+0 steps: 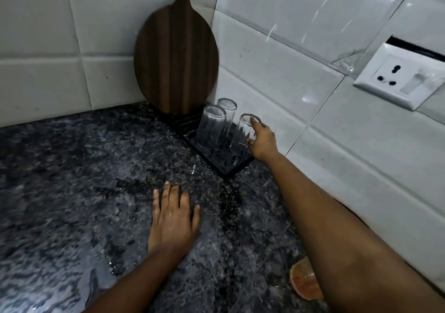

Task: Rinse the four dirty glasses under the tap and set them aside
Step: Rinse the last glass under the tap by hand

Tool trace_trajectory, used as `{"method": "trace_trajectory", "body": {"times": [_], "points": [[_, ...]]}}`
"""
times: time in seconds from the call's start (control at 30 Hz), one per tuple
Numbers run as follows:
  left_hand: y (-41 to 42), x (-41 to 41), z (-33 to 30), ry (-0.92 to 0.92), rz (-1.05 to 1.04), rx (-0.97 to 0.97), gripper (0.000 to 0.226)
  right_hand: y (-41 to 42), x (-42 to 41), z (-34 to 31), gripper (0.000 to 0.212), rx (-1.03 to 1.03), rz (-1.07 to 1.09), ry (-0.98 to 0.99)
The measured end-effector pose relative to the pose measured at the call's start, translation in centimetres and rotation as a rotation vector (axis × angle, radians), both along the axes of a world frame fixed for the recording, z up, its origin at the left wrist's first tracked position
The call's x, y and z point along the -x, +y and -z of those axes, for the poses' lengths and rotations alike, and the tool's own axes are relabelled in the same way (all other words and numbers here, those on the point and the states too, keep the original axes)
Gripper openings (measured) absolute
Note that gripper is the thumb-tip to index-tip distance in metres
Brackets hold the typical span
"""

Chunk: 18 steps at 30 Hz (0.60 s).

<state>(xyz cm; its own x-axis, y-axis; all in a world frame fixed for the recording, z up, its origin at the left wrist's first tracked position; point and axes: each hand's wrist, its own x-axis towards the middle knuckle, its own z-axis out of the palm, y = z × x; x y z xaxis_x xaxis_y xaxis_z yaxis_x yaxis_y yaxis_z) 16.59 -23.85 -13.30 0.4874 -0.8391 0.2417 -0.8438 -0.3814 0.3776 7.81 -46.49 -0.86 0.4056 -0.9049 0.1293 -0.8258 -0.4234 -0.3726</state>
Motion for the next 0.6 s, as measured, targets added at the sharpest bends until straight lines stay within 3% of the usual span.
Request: {"method": "trace_trajectory", "body": {"times": [0.17, 0.3, 0.47, 0.53, 0.6], "points": [[0.1, 0.0, -0.4, 0.018, 0.021, 0.023, 0.057, 2.3, 1.2, -0.5, 0.072, -0.038, 0.02, 0.022], [0.4, 0.2, -1.2, 0.073, 0.029, 0.013, 0.049, 6.5, 3.9, -2.0, 0.048, -0.06, 0.002, -0.091], [0.7, 0.1, -1.6, 0.058, 0.068, 0.005, 0.053, 14.7, 9.9, -4.0, 0.026, 0.002, -0.034, -0.037], [0.9, -0.1, -1.6, 0.068, 0.134, 0.051, 0.062, 18.5, 13.4, -5.1, 0.036, 0.11, -0.001, 0.013], [1.4, 0.4, -1.8, 0.078, 0.222, 0.145, 0.058, 21.3, 17.0, -5.0, 0.065, 0.129, 0.125, 0.067]]}}
